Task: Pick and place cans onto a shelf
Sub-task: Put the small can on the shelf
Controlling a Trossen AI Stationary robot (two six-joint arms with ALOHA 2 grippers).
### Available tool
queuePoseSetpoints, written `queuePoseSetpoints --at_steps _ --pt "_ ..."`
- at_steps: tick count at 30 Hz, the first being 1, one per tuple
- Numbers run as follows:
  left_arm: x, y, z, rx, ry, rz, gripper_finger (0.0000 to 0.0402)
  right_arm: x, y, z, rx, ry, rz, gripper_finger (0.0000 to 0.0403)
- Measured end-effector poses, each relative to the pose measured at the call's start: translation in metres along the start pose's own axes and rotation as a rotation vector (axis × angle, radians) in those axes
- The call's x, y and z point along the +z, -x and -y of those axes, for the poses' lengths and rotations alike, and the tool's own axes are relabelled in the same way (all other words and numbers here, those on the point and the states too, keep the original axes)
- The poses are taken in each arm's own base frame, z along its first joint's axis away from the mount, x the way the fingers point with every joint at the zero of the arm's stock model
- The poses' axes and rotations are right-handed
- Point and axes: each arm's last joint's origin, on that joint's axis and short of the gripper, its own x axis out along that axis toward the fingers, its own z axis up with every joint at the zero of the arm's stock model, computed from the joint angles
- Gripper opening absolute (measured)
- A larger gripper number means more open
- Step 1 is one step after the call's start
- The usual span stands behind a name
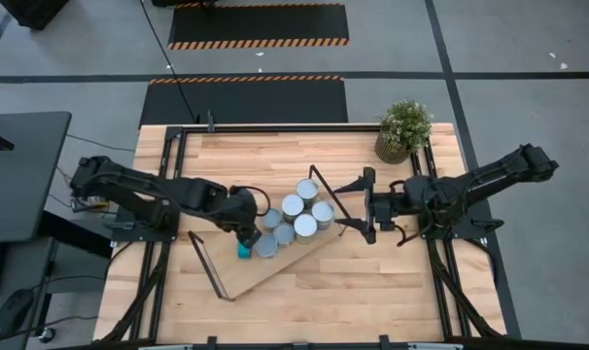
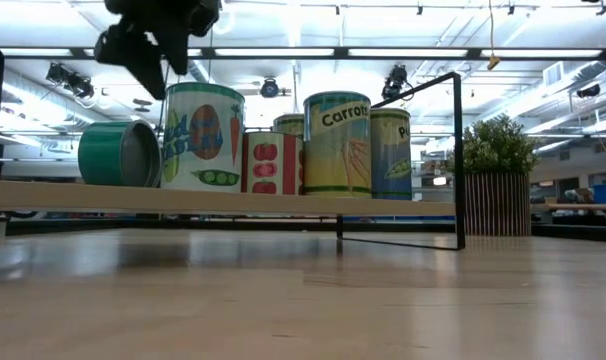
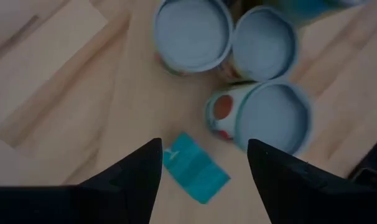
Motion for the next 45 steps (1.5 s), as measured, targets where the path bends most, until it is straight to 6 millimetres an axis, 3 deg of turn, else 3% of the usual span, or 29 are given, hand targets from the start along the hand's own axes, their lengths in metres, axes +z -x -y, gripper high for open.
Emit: queuePoseSetpoints --at_steps 15,21,45 --pt "-0.013 -0.029 0.017 0.125 0.260 -0.204 0.0242 -0.017 0.004 -0.009 0.012 0.012 -0.054 0.0356" --pt "-0.019 -0.030 0.018 0.164 0.347 -0.224 0.0242 -0.020 0.003 -0.011 0.030 -0.007 -0.076 0.0356" --pt "-0.017 -0.049 0.026 0.160 0.413 -0.205 0.0242 -0.035 0.006 -0.021 0.051 -0.035 -0.077 0.0356"
